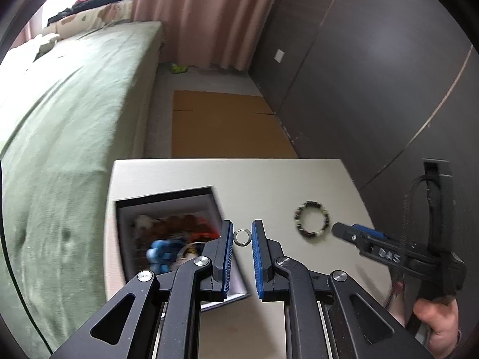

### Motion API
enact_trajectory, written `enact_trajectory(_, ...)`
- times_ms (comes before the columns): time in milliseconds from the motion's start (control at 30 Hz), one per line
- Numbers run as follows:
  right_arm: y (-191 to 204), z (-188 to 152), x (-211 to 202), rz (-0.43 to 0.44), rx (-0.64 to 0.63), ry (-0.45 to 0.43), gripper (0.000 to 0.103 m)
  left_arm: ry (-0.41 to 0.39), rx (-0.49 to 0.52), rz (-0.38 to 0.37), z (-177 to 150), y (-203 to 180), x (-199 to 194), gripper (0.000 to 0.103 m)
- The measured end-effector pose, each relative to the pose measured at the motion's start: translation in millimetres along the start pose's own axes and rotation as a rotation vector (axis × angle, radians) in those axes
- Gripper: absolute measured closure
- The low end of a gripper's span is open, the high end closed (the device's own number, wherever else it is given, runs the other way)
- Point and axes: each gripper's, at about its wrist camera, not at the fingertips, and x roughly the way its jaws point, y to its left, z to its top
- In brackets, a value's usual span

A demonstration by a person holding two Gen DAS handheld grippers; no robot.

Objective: Organize jewelry
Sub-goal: 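Carry the ring into the box with the left tool while the right grasps the bead bracelet, then lower the black-and-green bead bracelet into the box and open the right tool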

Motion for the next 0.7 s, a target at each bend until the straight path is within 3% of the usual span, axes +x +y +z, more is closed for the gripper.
enact_trajectory(67, 4, 3, 10, -0.078, -0.012, -0.004, 0.055, 0.007, -0.012, 0.008, -1, 10, 0, 0.09)
enact_trajectory(200, 5, 11, 23, -0.108, 0.005, -0.004, 0.059, 0.008, -0.022, 0.034, -4, 30, -3, 0.09)
enact_trajectory(300, 12, 14, 36, -0.212, -0.038, -0.007, 0.065, 0.018, -0.03, 0.039, -5, 40, -3, 0.09)
enact_trajectory(400, 16, 14, 45, -0.263, -0.058, 0.006, 0.091, 0.025, -0.04, 0.032, -5, 46, -2, 0.09)
enact_trajectory(433, 18, 14, 45, -0.272, -0.063, 0.015, 0.093, 0.027, -0.041, 0.025, -5, 47, -2, 0.09)
enact_trajectory(633, 19, 13, 25, -0.158, -0.014, -0.018, 0.093, 0.044, -0.05, -0.028, -1, 42, -2, 0.086)
enact_trajectory(700, 23, 13, 8, -0.097, -0.003, -0.059, 0.093, 0.047, -0.061, -0.051, -1, 41, -4, 0.065)
